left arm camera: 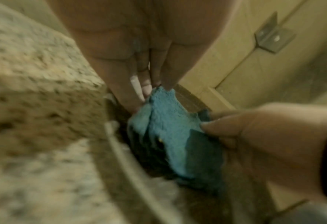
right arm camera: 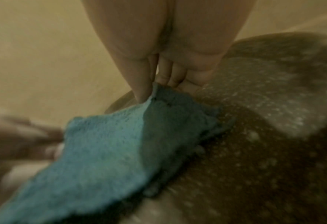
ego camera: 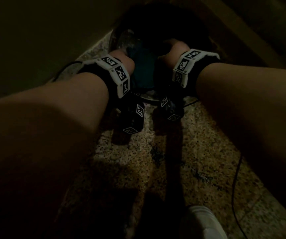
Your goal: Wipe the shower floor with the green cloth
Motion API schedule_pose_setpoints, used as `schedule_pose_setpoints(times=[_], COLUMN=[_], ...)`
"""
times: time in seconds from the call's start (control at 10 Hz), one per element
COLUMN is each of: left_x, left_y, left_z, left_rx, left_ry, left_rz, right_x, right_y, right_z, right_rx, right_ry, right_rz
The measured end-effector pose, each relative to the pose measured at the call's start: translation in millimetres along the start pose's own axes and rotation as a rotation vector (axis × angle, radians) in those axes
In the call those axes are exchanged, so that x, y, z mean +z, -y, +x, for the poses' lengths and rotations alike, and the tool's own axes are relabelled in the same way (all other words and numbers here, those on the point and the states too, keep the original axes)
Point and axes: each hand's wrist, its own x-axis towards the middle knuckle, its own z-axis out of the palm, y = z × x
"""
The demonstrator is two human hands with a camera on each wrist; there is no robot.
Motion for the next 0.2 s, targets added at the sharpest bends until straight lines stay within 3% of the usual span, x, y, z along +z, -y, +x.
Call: schedule_pose_setpoints(times=[0.2], left_x=[-8], left_y=[7], left_z=[-7], left_rx=[0.032], left_ry=[0.003], left_rz=[0.031], right_x=[5], right_y=[12], right_z=[1], right_rx=[-0.015], right_ry=[-0.035], right_rz=[-0.167])
